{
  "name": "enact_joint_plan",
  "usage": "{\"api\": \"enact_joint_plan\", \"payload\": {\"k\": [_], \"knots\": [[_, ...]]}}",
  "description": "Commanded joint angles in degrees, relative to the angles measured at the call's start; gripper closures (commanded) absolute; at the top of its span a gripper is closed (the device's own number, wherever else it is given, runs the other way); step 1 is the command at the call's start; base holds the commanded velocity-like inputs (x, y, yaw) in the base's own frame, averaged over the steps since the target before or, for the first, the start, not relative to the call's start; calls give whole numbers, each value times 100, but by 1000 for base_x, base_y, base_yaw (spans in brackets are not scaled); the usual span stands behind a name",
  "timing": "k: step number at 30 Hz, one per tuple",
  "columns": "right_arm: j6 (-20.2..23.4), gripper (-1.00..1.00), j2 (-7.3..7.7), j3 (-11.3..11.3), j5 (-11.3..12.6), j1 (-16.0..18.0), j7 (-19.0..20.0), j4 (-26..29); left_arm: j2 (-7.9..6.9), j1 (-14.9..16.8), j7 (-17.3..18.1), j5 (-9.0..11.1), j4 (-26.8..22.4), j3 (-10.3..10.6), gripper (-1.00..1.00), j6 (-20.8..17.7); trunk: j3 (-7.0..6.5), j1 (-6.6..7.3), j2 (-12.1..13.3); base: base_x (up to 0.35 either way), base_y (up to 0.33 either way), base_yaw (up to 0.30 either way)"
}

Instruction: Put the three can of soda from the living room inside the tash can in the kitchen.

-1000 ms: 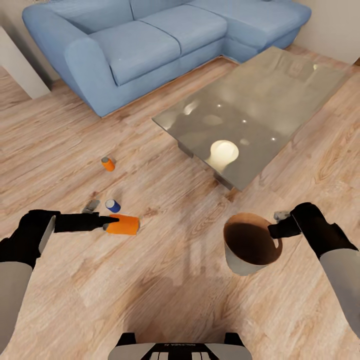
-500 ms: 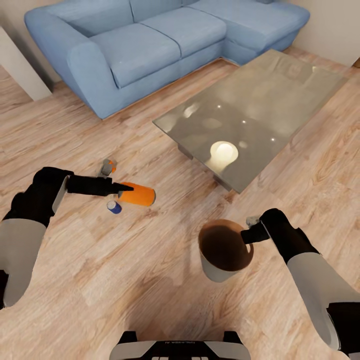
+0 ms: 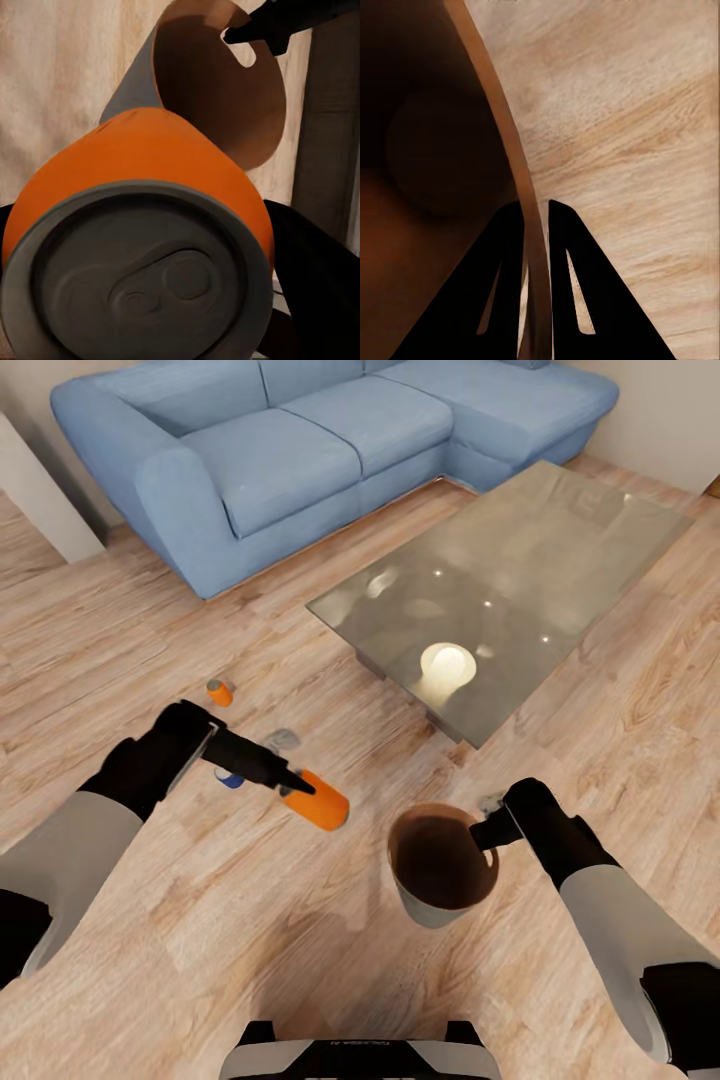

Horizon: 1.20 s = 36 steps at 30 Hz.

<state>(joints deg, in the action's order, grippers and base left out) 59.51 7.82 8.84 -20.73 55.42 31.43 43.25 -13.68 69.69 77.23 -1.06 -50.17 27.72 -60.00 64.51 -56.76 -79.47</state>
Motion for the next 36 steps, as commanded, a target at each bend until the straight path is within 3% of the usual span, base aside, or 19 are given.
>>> {"api": "enact_joint_plan", "payload": {"k": [1,8,11,12,13,17,23,25,32,36], "knots": [[49,100,-47,6,183,2,33,1,2,0,0,0,-38,50,100,0,0,0,0,0,0,0],[49,100,-315,28,165,2,30,-8,123,-1,10,15,-699,123,100,0,0,0,0,0,0,0],[49,100,-420,32,14,0,28,-19,220,0,19,26,-1036,116,100,0,0,0,0,0,0,0],[49,100,-489,28,-63,1,26,-22,305,1,26,26,-1143,116,100,0,0,0,0,0,0,0],[49,100,-570,28,-162,1,26,-25,489,1,31,27,-1231,121,100,0,0,0,0,0,0,0],[49,100,-702,29,-270,3,23,-22,835,1,24,-17,-1268,135,100,0,0,0,0,0,0,0],[49,100,-816,30,-327,4,26,-13,956,-10,-14,-134,-1253,191,100,0,0,0,0,0,0,0],[49,100,-870,28,-335,4,28,-4,998,-18,-19,-314,-1251,247,100,0,0,0,0,0,0,0],[49,100,-959,24,-404,12,29,25,1188,-104,-22,-1322,-1243,407,100,0,0,0,0,0,0,0],[49,100,-1096,19,-564,19,30,41,1383,-194,-27,-1574,-1231,592,100,0,0,0,0,0,0,0]]}}
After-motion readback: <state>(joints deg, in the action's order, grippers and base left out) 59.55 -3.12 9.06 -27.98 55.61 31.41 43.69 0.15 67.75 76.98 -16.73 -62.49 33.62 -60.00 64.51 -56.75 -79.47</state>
